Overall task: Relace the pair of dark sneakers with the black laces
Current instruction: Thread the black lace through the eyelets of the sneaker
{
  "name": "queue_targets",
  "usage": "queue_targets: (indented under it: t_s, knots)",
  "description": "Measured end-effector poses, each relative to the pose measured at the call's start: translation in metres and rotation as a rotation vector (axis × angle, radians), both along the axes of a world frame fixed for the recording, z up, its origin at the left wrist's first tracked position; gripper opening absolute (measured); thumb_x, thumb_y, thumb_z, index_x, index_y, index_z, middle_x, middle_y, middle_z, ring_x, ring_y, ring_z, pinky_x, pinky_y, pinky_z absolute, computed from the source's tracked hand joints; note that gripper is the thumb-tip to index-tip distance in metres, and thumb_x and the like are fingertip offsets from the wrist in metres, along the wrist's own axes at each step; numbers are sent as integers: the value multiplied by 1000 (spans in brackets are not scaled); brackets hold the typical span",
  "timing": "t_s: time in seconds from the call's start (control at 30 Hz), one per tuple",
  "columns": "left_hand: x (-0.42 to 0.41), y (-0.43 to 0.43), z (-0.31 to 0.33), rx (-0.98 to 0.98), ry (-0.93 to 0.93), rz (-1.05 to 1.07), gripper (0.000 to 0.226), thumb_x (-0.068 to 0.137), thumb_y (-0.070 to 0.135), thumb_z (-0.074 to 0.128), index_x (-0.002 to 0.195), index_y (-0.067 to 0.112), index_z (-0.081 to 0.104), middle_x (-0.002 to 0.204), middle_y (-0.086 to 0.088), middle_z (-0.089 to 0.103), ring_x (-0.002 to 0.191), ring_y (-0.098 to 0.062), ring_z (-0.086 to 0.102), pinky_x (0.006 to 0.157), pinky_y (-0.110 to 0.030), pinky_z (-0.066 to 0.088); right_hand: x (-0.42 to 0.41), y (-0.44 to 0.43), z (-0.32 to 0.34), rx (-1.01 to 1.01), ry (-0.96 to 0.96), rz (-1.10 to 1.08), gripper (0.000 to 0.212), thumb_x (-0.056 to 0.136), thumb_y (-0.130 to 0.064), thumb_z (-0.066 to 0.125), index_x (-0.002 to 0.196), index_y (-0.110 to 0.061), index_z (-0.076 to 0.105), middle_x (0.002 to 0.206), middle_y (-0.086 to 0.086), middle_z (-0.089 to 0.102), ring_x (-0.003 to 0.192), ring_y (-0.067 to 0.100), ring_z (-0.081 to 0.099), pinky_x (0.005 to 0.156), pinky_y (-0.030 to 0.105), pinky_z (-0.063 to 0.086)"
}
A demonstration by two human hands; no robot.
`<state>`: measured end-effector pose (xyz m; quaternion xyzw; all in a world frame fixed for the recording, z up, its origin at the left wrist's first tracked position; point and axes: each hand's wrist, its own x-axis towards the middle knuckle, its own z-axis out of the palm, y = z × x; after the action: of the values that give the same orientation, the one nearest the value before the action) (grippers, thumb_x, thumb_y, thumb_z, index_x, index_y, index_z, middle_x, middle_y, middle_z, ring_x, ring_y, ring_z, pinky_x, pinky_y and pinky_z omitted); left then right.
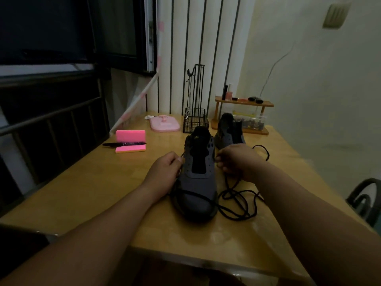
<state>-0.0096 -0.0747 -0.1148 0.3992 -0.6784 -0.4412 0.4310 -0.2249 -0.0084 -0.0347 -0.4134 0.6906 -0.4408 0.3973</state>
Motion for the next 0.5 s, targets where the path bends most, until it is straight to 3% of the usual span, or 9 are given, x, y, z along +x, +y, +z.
queue_targets:
  t_s: [0.1, 0.17, 0.27, 0.33, 0.43, 0.5]
  knots:
    - [0, 0, 3, 3, 19, -7, 33, 107, 23, 53, 74, 19, 53, 59, 3, 53, 50, -15, 44, 53, -31, 34, -8, 6, 11, -105, -299, -41, 14, 105, -6, 51, 113, -5, 62, 80, 9, 77, 64, 12, 73, 67, 27, 60]
    - [1, 1, 3, 23, 40, -10, 34, 107, 23, 53, 74, 19, 52, 59, 1, 52, 47, -14, 43, 49, -30, 32, -7, 10, 13, -76, -326, 0, 15, 104, -6, 50, 115, -9, 61, 83, 9, 77, 67, 14, 73, 62, 26, 59]
    - [2, 5, 3, 20, 48, -16, 33, 107, 22, 52, 74, 19, 52, 60, 1, 52, 47, -13, 43, 50, -30, 32, -8, 16, 1, 62, -109, 133, 16, 105, -13, 49, 110, -11, 63, 81, 6, 64, 57, 14, 52, 47, 24, 39]
    - [3, 6, 3, 16, 45, -13, 33, 107, 22, 53, 74, 19, 53, 60, 1, 53, 48, -14, 44, 50, -31, 33, -3, 20, -4, 125, 104, 211, 18, 106, -20, 47, 103, -11, 63, 74, 3, 50, 54, 14, 38, 47, 26, 28]
    - [4, 5, 4, 12, 33, -5, 31, 106, 22, 52, 76, 18, 54, 62, 1, 54, 49, -14, 45, 51, -31, 34, 2, 26, -6, 114, 349, 286, 32, 110, -33, 47, 103, -9, 67, 74, 1, 44, 57, 13, 36, 49, 26, 28]
    - [4, 6, 4, 10, 24, -5, 30, 106, 22, 52, 77, 17, 55, 62, 0, 55, 49, -14, 45, 50, -31, 34, 1, 30, -5, 74, 348, 293, 34, 111, -36, 48, 100, -9, 65, 74, 2, 46, 57, 14, 41, 51, 27, 35]
